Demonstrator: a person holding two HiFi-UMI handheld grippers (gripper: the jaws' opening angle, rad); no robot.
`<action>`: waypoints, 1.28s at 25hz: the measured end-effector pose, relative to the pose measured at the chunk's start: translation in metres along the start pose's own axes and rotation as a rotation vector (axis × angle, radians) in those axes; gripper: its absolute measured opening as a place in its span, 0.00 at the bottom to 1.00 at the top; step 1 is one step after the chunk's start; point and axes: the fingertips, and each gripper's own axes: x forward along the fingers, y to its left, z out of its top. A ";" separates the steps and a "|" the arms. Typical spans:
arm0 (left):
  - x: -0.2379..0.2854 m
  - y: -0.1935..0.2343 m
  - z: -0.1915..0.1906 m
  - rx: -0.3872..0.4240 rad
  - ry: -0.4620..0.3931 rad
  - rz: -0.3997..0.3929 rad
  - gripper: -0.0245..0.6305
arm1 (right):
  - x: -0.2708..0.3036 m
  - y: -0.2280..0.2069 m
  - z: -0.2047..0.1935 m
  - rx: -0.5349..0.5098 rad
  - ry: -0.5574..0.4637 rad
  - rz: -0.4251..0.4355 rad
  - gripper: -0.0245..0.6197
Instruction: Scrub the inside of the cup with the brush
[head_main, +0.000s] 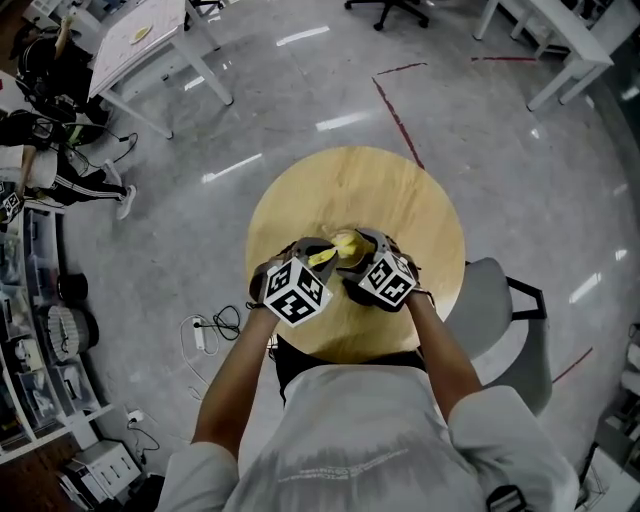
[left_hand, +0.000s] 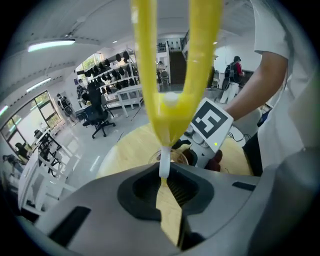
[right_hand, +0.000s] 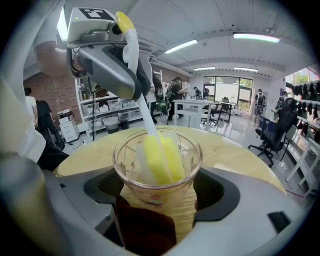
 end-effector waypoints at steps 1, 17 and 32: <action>-0.001 0.000 -0.002 0.018 0.023 -0.003 0.11 | 0.000 0.000 0.000 0.001 -0.002 -0.003 0.70; 0.001 -0.011 0.014 -0.137 0.111 -0.246 0.11 | 0.004 0.009 0.002 -0.009 0.000 0.012 0.70; 0.018 0.002 0.034 -0.076 -0.086 -0.030 0.11 | 0.004 0.009 0.000 -0.007 -0.012 0.009 0.70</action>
